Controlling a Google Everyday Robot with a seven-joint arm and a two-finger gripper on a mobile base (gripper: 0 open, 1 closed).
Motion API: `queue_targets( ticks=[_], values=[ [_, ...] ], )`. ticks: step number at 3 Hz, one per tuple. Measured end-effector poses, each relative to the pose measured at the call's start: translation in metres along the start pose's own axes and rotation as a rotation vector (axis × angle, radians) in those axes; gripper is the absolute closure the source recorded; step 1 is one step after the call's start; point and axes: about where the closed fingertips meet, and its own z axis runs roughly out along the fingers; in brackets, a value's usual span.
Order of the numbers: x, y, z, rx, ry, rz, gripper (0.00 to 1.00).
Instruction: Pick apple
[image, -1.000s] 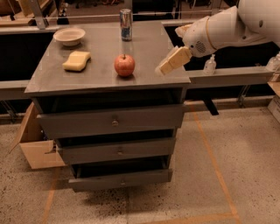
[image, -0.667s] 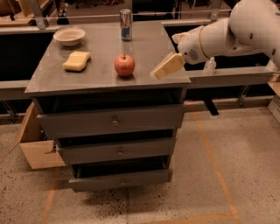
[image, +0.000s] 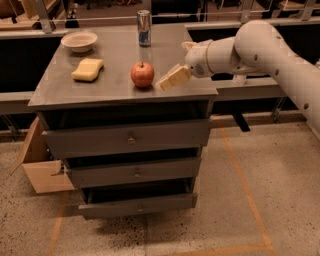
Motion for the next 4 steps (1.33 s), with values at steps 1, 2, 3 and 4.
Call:
queue_targets(
  ticks=[1, 2, 3, 4],
  values=[
    [-0.007, 0.006, 0.038, -0.052, -0.055, -0.021, 0.00],
    [-0.013, 0.011, 0.067, -0.096, -0.104, -0.017, 0.00],
    [-0.010, 0.019, 0.088, -0.137, -0.135, 0.016, 0.00],
    [-0.002, 0.025, 0.101, -0.169, -0.155, 0.049, 0.16]
  ],
)
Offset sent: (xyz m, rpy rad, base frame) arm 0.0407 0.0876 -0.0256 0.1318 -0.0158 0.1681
